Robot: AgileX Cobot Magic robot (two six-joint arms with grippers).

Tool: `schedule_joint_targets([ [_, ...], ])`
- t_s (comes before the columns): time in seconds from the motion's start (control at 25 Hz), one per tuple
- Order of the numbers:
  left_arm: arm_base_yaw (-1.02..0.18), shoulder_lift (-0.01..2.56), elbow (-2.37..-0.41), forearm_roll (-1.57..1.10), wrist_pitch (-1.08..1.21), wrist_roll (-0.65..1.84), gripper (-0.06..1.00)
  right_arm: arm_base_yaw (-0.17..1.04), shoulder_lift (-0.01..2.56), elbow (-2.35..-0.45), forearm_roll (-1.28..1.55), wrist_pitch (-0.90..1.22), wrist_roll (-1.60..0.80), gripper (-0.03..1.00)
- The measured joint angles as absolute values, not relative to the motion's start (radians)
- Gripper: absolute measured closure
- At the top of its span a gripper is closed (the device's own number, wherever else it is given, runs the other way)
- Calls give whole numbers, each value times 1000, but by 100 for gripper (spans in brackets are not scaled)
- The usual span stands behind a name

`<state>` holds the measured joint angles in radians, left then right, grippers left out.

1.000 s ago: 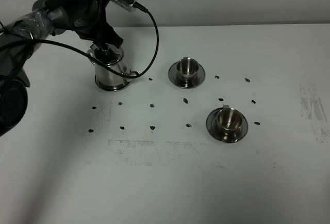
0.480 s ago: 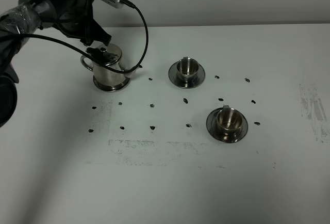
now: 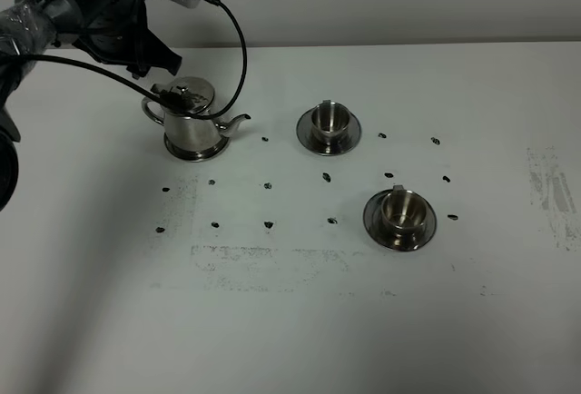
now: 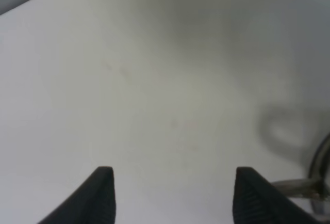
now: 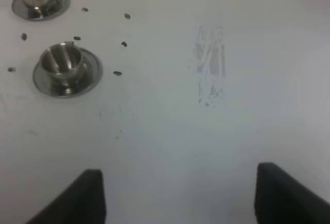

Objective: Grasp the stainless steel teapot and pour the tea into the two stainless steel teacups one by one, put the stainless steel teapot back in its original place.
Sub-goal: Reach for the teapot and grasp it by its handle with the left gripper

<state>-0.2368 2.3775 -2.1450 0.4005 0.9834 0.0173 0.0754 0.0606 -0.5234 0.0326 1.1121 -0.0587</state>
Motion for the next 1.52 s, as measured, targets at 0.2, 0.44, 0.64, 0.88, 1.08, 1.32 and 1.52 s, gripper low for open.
schedule_joint_targets([
  [0.2,-219,2379,-2145,342,956,55,46,75,61,-523,33,1112,-59,38],
  [0.44,-219,2385,-2145,276,930,104,46,75,61,-523,33,1112,-59,38],
  [0.64,-219,2401,-2145,271,964,104,46,75,61,-523,33,1112,-59,38],
  [0.88,-217,2399,-2145,258,1006,95,46,75,61,-523,33,1112,-59,38],
  [1.08,-200,2363,-2120,252,1022,67,46,75,61,-523,33,1112,-59,38],
  [1.32,-170,2239,-1959,252,968,43,46,75,61,-523,33,1112,-59,38],
  [1.52,-163,2065,-1708,252,858,15,46,75,61,-523,33,1112,-59,38],
])
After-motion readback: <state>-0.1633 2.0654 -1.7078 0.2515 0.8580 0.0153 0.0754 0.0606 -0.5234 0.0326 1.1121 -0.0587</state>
